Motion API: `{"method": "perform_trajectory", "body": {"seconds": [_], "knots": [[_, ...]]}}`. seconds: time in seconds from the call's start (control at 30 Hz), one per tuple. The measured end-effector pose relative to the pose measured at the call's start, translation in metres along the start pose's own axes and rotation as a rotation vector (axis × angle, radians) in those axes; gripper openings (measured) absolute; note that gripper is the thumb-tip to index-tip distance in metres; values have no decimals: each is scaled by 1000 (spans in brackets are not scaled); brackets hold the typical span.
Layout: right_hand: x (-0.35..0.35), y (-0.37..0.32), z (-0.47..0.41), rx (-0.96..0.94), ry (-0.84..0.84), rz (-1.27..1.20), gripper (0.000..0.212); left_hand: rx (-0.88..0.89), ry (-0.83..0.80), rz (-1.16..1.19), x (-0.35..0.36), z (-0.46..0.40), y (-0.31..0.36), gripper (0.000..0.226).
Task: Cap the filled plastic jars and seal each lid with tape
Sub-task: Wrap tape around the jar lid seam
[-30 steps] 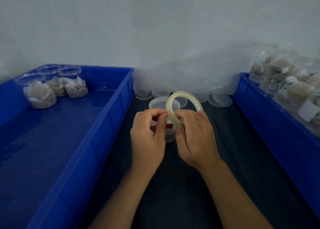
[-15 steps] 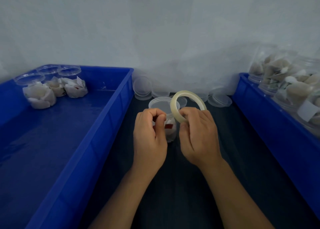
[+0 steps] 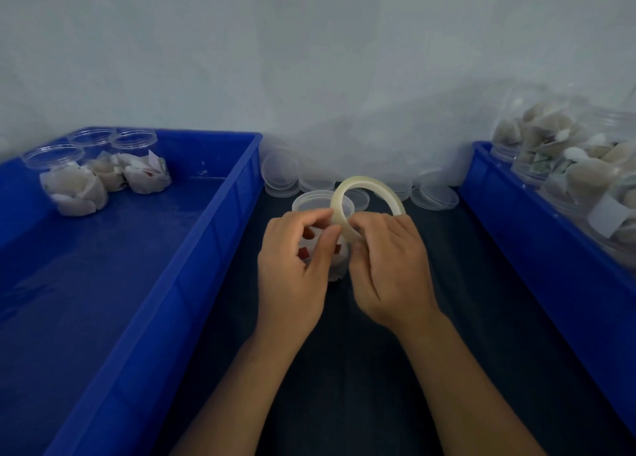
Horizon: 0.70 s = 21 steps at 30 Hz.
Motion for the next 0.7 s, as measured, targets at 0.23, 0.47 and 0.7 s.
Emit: {"method": "perform_trajectory", "body": {"seconds": [0.23,0.47,0.7], "knots": [[0,6,0,45,-16,2,21,22,4,-53,0,-1,1,23],[-2,8,-2,63,-23,49,21,14,14,-90,0,1,2,24],[-4,10,-3,98,-25,59,25,-15,-28,-68,5,3,3,6]]}}
Point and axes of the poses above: each hand's wrist, its own z-axis away from the middle knuckle, its own x-axis out of the palm, y = z × x, the point moved 8 cm from there along -z, towards the middle knuckle, and after that the axes turned 11 degrees about z, right-handed, at the moved point
